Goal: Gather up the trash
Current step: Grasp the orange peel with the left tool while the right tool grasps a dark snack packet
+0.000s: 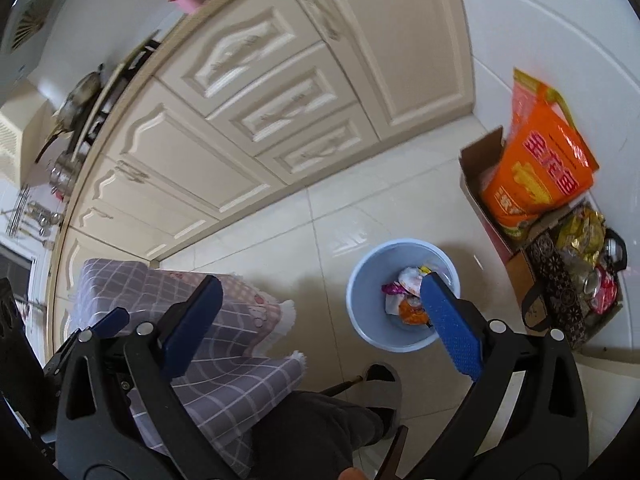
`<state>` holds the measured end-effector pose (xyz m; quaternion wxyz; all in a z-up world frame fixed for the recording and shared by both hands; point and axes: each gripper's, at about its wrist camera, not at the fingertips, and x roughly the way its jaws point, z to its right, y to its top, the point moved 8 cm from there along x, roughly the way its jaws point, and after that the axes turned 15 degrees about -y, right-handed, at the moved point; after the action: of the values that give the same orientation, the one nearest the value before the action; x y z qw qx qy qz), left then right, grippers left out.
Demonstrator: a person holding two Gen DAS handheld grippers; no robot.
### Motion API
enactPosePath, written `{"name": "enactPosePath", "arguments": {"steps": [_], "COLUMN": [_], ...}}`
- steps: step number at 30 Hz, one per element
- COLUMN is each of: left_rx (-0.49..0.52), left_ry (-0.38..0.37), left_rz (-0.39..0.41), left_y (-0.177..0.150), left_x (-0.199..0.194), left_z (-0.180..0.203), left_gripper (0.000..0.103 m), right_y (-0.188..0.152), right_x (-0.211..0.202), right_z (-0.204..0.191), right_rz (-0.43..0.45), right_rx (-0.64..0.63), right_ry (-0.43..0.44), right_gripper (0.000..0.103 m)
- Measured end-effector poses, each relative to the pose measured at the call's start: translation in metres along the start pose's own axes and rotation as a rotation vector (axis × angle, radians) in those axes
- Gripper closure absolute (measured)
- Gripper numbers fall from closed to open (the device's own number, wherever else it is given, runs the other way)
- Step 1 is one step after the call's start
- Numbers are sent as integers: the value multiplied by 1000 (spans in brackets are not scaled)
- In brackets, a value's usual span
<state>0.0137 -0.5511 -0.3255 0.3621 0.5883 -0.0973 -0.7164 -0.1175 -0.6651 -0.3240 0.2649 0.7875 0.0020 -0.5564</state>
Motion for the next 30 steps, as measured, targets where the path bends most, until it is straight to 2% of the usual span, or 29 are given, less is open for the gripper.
{"name": "enactPosePath", "arguments": {"steps": [4,10,16,19,22,30], "left_rx": [1,4,-43,-76,-132,-263], "left_ry": [6,67,134,215,263,389], "left_rz": [69,178,298,353,395,446], "left_y": [2,-1,-14,-27,-44,-101], "left_x": [-39,-105,-177,-215,-247,-311], "left_z": [-2,-17,-47,-71,-98,-170], "left_gripper": [12,12,12,12,12,12], "right_y": [1,-2,-19,-35,-52,-107], "right_x": [-31,-72,-104,-118,-129,-145], "right_z": [-37,-98,-163,-201,-235,-311], "right_rz": [52,115,154,169,181,186], "right_rx": [-70,-173,-297,-380,-447,-600], "right_ry": [38,103,168,205,234,294], "right_gripper": [6,6,6,6,6,6]}}
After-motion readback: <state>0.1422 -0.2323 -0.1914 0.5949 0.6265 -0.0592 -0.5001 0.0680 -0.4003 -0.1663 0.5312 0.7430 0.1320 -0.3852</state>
